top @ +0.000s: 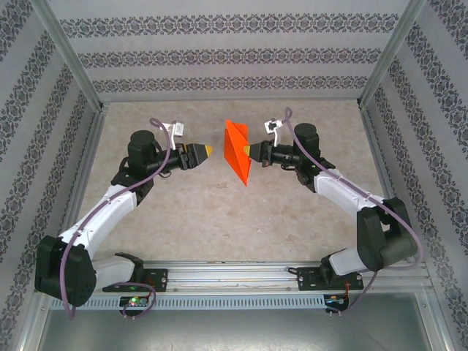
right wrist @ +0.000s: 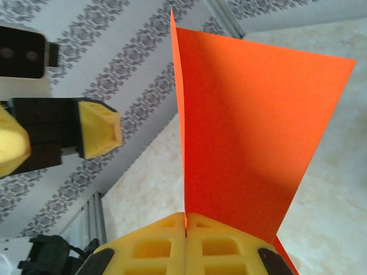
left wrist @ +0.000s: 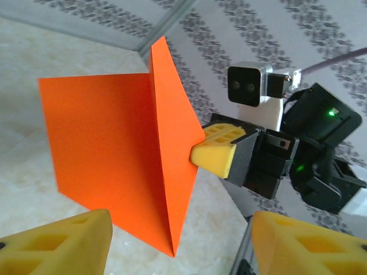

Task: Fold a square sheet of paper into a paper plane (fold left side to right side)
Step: Turn over the paper at the center of the table.

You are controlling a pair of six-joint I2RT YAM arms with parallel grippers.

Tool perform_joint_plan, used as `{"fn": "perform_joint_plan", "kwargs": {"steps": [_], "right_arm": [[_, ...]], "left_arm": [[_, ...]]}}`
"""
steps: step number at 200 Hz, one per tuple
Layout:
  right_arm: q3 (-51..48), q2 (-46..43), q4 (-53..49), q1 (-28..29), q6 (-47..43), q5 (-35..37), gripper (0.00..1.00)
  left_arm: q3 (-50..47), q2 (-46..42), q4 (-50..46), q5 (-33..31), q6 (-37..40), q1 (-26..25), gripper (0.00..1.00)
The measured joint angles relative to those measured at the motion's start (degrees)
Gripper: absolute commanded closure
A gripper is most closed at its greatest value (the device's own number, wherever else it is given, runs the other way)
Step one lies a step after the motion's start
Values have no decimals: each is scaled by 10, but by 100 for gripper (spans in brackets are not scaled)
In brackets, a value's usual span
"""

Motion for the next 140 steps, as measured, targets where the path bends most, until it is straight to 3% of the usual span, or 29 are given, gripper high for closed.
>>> {"fn": "perform_joint_plan", "kwargs": {"steps": [44,98,140], "right_arm": [[0,-34,71,7,42,-43,100],[0,-39,131,32,84,-73,100],[5,-30,142,45,100,-83,100]], "left_arm": [[6,30,66,57,-41,-11,40],[13,37,94,75,-47,-28,41],[17,42,104,81,-47,-28,50]]}}
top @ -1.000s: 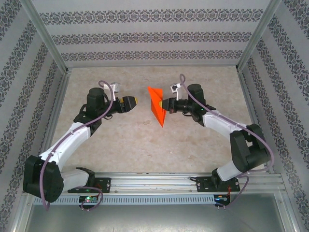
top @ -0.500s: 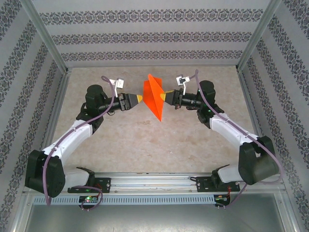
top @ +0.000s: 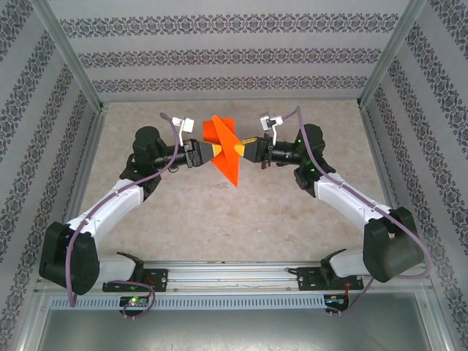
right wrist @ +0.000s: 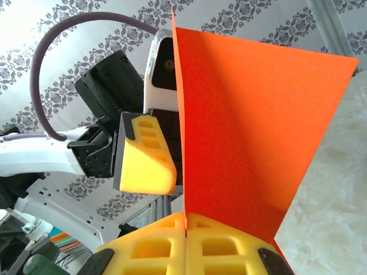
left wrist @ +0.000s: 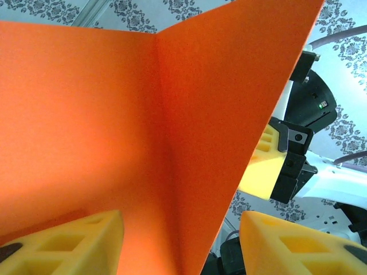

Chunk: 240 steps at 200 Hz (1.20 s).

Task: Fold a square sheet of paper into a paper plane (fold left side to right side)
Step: Turn over the paper at the center of the table.

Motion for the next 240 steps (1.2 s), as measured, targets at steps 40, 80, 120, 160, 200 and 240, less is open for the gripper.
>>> {"fn": "perform_joint_plan", "kwargs": {"steps": [40,80,120,160,200,240], "right_arm": [[4,15,3,10,4,-3,100],[7,30,3,11,6,-3,100],[7,34,3,11,6,-3,93],[11,34,0,11,9,-1,78],[11,17,-24,-2,13,15,45],[-24,-57,-85,-33,-3,65,8]], "left_arm": [[1,1,3,0,-1,-3,61],[3,1,3,0,4,-3,81],[4,1,3,-3,5,-3,92],[4,1,4,-9,5,-3,97],[4,1,18,-13,0,-3,98],[4,5,40,-13,-8,-4,98]]}}
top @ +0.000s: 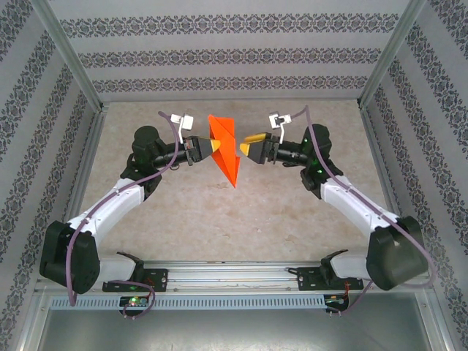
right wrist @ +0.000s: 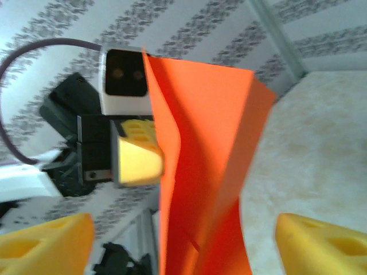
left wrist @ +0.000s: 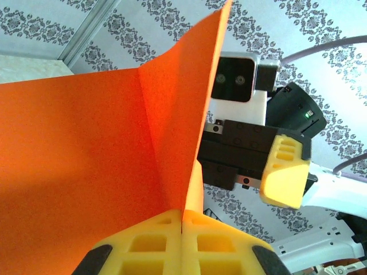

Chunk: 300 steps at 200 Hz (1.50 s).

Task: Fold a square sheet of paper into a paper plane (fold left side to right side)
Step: Turn over the paper at the center of the table.

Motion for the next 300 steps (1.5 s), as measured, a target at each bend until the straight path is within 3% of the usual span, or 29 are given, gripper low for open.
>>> {"fn": "perform_joint_plan", "kwargs": {"steps": [39,83,117,226,267,300], "right_arm": [[-43,-28,-50,5,-5,28,4],[-52,-14,-60,59,7,33,10],[-37,21,-59,85,11,24,25],[27,42,-59,84,2,20,63],[28,43,-61,81,0,19,76],[29,43,-65,80,-1,18,84]], "left_arm": [[2,3,1,0,0,0,98],[7,7,2,0,0,0,98],[7,9,2,0,0,-1,98],[7,17,2,0,-4,-4,97],[7,19,2,0,-4,-4,90],[7,19,1,-5,3,-4,73]]}}
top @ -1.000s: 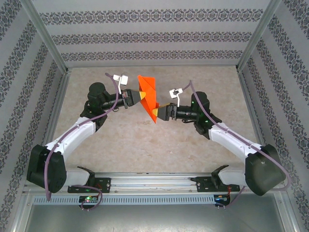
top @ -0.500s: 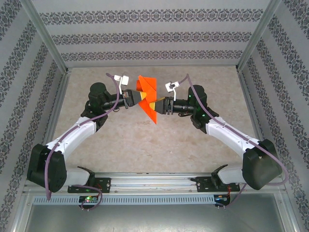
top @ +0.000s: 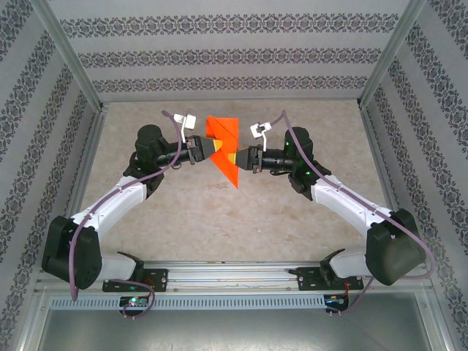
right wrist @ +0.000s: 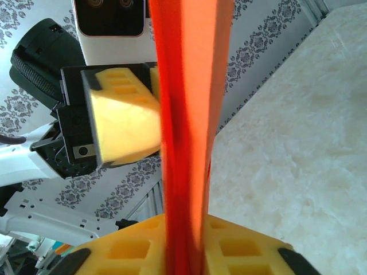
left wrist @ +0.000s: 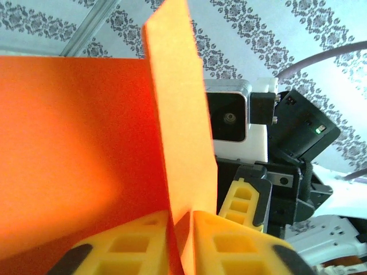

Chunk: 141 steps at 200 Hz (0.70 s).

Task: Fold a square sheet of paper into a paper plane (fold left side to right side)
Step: Turn over the paper at the center of the table.

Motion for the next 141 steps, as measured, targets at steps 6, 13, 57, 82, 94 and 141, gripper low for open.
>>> {"fn": "perform_joint_plan", "kwargs": {"steps": [6,13,57,82,94,141], "right_arm": [[1,0,-3,0,-1,0,85],[1,0,-5,0,-2,0,86],[2,-3,-42,0,-22,8,97],[12,-13,-96,0,-51,31,100],[24,-21,-136,2,-74,52,100],[137,-26,-363,76,-203,270,100]], "left_arm": [[0,0,-2,-2,2,0,71],[0,0,-5,-8,8,0,68],[-5,-31,-76,-63,56,2,51],[-15,-93,-137,-124,98,4,43],[-21,-126,-164,-162,116,5,40],[-61,-239,-242,-330,165,5,34]]}}
